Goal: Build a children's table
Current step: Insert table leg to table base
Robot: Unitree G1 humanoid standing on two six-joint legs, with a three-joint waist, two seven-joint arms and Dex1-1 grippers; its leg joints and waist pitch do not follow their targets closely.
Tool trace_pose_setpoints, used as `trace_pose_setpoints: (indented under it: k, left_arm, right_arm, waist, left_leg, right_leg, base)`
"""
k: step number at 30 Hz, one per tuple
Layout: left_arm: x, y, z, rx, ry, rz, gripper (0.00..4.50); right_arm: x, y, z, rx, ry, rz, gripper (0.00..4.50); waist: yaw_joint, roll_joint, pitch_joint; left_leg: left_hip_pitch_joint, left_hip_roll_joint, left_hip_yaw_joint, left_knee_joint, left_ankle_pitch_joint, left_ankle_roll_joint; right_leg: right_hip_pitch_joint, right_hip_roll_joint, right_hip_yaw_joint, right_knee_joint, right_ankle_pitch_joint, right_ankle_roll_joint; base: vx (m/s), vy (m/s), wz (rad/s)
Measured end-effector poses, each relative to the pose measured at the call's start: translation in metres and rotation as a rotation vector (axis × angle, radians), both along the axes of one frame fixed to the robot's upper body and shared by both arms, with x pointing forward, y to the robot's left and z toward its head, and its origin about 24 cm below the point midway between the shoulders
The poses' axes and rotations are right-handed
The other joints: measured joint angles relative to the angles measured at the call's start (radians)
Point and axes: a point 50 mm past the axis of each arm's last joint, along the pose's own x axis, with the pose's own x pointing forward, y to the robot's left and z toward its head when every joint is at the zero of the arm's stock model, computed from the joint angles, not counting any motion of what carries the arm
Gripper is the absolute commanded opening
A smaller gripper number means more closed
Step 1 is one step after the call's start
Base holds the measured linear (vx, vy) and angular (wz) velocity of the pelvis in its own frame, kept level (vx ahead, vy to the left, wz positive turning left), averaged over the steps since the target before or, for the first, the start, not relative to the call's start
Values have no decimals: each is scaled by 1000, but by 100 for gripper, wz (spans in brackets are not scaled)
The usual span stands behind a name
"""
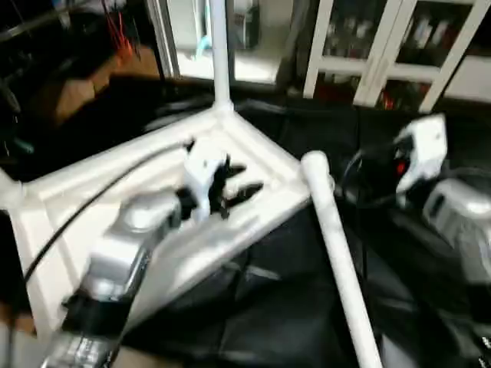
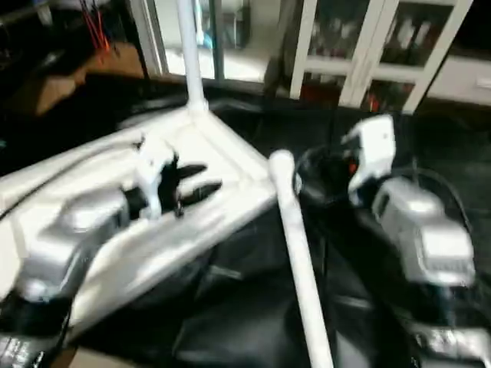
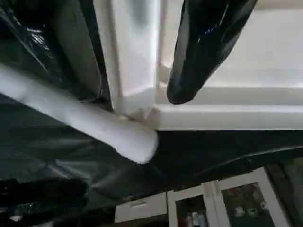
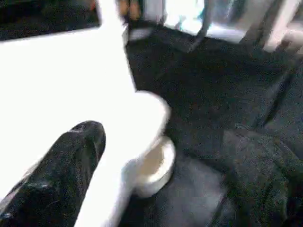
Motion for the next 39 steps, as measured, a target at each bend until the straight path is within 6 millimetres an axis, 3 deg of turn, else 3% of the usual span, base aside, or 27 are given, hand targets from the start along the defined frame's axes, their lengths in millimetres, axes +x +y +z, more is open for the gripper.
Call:
trace_pose_setpoints:
  k: [6, 32, 36, 39]
  left_arm:
    - [-10, -7, 4, -12, 4, -56, 261]
    - [-11, -7, 4, -10, 6, -56, 261]
    - [-36, -10, -9, 26, 84, -131, 261]
    - [-43, -15, -17, 32, 136, -167, 261]
  right_arm:
    - [-5, 13, 8, 36, 45, 52, 443]
    - [-6, 13, 7, 44, 59, 49, 443]
    - [-34, 24, -7, -62, 381, 136, 443]
    - [-45, 26, -21, -100, 514, 167, 443]
  waist:
    - [18, -1, 0]
    - [12, -2, 1]
    - [11, -17, 2]
    - [13, -22, 4]
  left_leg:
    - [1, 0, 0, 1, 3, -4]
    - [1, 0, 1, 1, 11, -7]
    - [4, 1, 0, -2, 13, -8]
    - [4, 1, 1, -2, 16, -9]
  right_leg:
    - [1, 0, 0, 1, 1, 0]
    - [0, 0, 2, 0, 13, 0]
    - [2, 2, 2, 0, 13, 0]
    - [1, 1, 2, 0, 15, -2]
  base:
    - [0, 0, 0]
    - [0, 0, 0]
    - [0, 0, 0]
    - [0, 0, 0]
